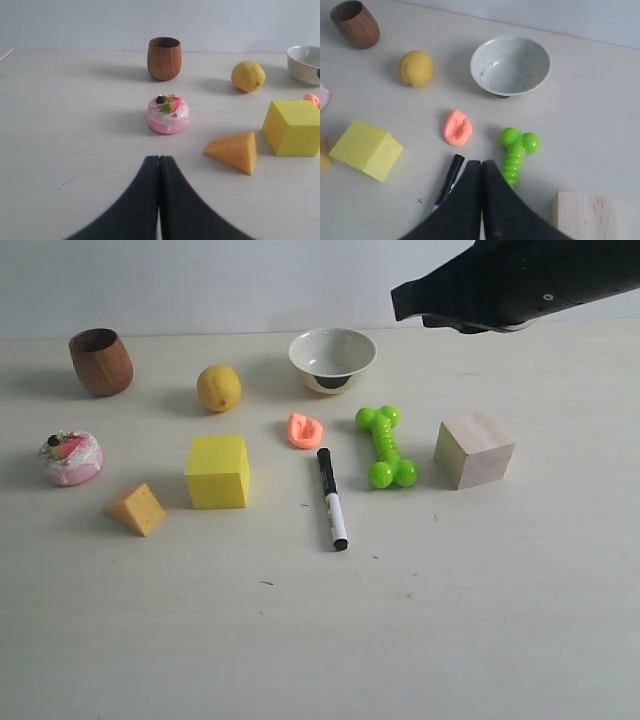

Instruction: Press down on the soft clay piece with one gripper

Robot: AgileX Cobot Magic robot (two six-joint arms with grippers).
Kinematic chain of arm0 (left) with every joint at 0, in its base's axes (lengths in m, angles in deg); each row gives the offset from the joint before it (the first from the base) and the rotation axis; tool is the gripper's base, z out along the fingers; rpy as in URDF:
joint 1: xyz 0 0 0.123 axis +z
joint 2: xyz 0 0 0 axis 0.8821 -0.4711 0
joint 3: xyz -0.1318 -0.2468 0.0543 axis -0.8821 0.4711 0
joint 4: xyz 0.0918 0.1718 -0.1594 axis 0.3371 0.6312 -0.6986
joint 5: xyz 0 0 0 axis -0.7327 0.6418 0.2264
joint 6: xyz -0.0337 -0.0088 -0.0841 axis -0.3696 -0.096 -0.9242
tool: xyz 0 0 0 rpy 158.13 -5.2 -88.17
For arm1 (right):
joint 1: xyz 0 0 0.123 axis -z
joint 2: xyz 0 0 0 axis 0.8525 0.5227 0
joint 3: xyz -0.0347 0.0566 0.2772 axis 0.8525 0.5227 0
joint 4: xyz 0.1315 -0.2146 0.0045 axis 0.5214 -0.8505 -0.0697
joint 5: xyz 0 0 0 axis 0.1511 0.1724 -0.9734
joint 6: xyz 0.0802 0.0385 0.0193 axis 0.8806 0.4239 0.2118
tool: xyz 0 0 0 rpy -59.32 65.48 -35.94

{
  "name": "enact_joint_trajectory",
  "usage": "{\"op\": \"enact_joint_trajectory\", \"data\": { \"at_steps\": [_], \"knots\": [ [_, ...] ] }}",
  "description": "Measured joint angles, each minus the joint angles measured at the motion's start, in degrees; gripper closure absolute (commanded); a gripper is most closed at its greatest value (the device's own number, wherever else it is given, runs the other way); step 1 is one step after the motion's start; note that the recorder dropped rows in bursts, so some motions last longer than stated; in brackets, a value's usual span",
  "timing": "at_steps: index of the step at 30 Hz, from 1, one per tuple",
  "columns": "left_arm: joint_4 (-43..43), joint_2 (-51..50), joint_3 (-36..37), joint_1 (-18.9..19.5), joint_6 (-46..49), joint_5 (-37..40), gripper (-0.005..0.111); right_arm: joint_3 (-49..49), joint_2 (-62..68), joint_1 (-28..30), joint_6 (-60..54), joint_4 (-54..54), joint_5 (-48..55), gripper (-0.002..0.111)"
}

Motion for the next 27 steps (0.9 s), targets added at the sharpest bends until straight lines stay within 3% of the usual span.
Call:
{"op": "enact_joint_trajectory", "data": {
  "at_steps": [7, 12, 15, 23, 27],
  "knots": [
    [0.0, 0.0, 0.0, 0.0, 0.0, 0.0, 0.107, 0.0, -1.0, 0.2, 1.6, -10.2, 0.1, 0.108],
    [0.0, 0.0, 0.0, 0.0, 0.0, 0.0, 0.107, 0.0, -1.0, 1.9, 11.6, -24.3, 2.0, 0.108],
    [0.0, 0.0, 0.0, 0.0, 0.0, 0.0, 0.107, 1.2, -3.9, 3.6, 13.2, -27.2, 1.9, 0.108],
    [0.0, 0.0, 0.0, 0.0, 0.0, 0.0, 0.107, 17.2, -29.8, 25.4, 13.5, -28.1, -6.1, 0.108],
    [0.0, 0.0, 0.0, 0.0, 0.0, 0.0, 0.107, 25.3, -39.9, 31.7, 14.6, -28.1, -10.0, 0.108]
  ]
}}
